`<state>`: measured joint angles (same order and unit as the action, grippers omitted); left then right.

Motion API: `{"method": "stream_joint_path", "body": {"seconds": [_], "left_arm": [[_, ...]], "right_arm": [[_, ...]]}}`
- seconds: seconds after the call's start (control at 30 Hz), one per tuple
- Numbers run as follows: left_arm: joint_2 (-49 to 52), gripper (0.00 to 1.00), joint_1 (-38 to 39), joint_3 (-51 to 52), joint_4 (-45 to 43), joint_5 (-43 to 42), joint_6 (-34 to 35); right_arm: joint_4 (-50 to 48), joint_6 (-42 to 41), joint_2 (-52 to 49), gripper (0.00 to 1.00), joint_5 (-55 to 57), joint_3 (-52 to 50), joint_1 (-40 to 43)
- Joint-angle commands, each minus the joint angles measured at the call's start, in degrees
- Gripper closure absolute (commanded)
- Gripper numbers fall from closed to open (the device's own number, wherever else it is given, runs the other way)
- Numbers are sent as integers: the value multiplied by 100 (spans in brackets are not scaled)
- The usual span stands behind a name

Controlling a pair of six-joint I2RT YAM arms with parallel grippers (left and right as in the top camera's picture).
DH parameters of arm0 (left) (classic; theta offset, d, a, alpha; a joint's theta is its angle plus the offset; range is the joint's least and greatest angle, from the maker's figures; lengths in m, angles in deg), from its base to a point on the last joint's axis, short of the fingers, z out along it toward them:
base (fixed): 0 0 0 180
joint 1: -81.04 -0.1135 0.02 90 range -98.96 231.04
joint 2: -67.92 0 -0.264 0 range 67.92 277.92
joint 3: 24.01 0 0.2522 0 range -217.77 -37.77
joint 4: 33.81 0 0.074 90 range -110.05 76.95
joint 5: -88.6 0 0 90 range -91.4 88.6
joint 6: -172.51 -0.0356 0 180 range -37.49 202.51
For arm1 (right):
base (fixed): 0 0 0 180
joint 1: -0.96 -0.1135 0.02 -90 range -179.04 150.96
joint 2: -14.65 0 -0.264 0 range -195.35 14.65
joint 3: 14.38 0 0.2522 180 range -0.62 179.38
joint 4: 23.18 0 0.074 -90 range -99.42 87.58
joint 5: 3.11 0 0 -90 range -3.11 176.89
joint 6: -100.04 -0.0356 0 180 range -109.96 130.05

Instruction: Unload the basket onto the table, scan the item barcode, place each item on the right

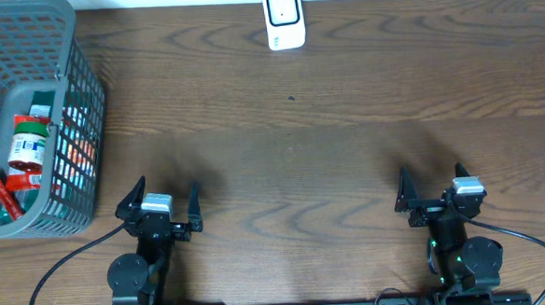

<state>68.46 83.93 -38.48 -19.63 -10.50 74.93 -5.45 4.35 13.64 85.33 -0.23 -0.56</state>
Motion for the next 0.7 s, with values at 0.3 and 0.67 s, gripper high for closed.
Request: {"method": "stream_joint_path", "body": {"seconds": [0.3,0.67], "left_arm": [[160,2,20,-1412,1263,-826,555],[4111,2,20,-8161,6769,-363,745]], "right_arm": [[22,-68,9,1,-24,-7,70],[22,-68,9,1,-24,-7,70]]}}
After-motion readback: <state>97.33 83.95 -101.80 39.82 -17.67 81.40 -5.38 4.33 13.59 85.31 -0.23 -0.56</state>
